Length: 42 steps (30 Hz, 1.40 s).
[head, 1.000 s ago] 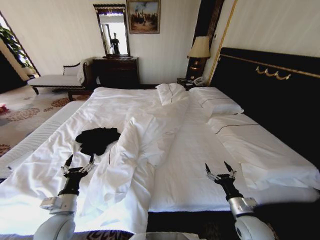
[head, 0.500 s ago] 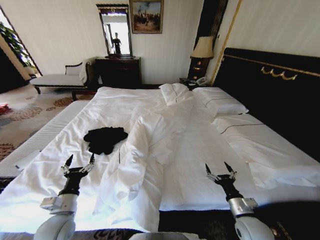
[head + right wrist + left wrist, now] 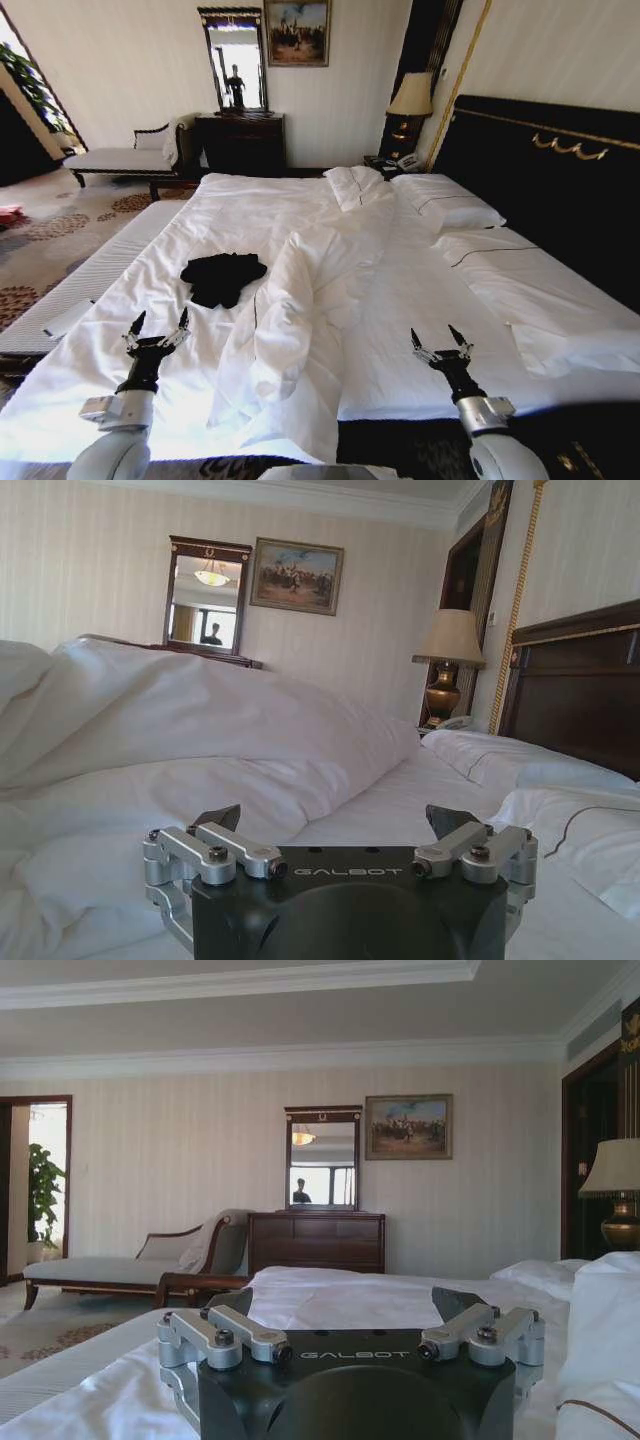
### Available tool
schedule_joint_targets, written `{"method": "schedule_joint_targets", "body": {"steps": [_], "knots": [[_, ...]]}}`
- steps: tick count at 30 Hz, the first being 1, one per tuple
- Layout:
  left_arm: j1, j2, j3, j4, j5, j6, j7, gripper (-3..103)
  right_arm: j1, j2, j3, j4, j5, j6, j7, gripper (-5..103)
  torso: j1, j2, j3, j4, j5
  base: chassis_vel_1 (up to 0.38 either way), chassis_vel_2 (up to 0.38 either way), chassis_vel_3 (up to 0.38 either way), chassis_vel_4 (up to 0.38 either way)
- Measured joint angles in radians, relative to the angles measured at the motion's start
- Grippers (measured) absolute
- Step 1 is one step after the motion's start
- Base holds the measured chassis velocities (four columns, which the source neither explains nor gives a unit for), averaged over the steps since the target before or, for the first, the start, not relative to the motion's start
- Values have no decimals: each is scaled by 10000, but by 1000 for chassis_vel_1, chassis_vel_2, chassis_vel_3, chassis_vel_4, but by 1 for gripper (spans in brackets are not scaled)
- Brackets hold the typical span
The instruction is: Fold the clothes on the bed.
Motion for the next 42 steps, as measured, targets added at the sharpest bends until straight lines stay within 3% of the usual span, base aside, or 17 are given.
{"method": "schedule_joint_targets", "body": {"steps": [42], "knots": [[318, -81, -241, -231, -123, -126, 17, 100, -341, 44, 50, 357, -311, 113, -200, 100, -1, 1, 0, 0, 1, 92, 91, -89, -94]]}}
